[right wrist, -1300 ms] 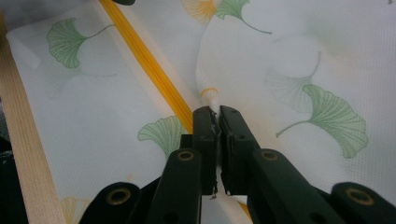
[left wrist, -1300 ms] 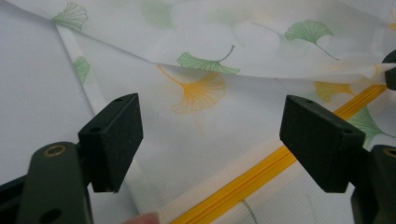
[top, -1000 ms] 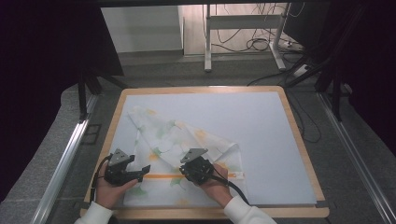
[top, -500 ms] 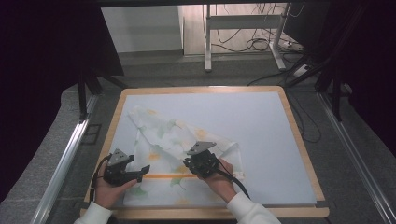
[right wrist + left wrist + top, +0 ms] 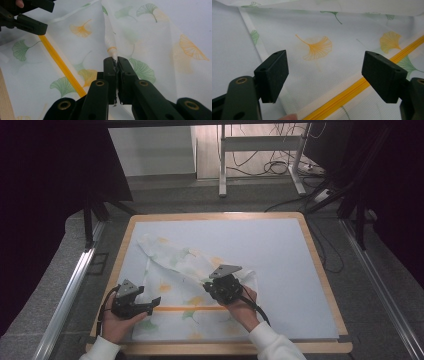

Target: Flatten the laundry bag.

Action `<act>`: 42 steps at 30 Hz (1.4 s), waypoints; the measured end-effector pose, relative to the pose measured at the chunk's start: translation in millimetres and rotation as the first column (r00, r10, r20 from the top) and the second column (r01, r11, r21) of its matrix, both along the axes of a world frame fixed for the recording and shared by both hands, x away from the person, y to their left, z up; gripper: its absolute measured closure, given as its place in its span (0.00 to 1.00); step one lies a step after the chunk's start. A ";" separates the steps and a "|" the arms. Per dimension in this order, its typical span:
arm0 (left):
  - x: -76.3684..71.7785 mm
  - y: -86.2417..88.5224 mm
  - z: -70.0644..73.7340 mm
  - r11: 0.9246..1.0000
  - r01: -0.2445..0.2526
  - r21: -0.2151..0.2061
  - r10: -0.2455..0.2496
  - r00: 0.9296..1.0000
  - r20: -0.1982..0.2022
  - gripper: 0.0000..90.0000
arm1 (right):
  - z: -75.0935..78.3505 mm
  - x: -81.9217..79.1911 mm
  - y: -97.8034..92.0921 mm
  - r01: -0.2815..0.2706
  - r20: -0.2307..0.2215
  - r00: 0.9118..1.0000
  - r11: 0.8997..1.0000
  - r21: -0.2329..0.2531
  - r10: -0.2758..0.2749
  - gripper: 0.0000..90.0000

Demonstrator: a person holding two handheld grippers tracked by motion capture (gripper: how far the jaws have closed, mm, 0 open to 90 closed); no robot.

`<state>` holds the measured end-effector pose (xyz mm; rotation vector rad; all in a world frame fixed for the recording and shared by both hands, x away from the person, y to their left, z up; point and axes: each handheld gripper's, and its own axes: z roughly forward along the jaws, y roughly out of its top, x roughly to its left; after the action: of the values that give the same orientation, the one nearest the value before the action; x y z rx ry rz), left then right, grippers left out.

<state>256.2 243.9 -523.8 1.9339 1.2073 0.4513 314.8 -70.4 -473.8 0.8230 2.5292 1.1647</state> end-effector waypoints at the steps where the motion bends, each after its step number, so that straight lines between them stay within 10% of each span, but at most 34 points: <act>1: 0.0 0.1 0.0 1.000 0.002 0.001 -0.002 1.000 0.000 0.23 | 0.4 0.7 -0.8 0.003 -0.001 1.000 1.000 0.003 -0.003 0.95; 42: 0.3 -1.1 -1.1 1.000 0.006 0.016 -0.006 1.000 -0.002 0.23 | 3.2 30.7 -38.1 0.133 0.008 0.991 0.990 0.052 -0.133 0.95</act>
<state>256.5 242.8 -524.9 1.9515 1.2020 0.4566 345.5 -108.5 -470.5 0.9783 2.4030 1.1923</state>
